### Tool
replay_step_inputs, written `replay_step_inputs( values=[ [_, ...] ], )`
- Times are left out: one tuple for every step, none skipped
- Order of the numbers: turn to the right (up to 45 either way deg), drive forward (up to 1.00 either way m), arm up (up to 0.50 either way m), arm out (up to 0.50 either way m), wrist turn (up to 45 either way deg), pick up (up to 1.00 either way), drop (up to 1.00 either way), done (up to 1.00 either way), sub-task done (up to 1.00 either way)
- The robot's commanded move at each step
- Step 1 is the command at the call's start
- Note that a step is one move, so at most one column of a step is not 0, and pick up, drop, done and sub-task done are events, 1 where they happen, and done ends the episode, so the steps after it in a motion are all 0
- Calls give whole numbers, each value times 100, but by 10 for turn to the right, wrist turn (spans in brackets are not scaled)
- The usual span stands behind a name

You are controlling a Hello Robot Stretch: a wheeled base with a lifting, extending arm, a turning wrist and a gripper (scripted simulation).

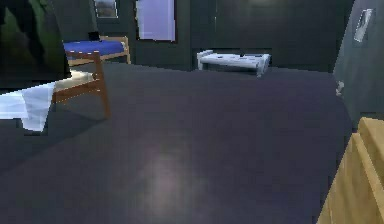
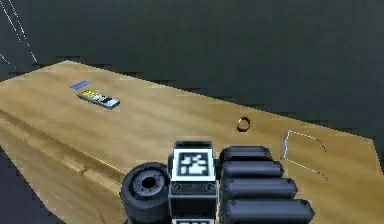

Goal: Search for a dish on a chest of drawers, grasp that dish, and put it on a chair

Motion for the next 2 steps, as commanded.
replay_step_inputs(
  values=[
    [-180,0,0,0,0,0,0,0,0],
    [0,30,0,0,0,0,0,0,0]
  ],
)
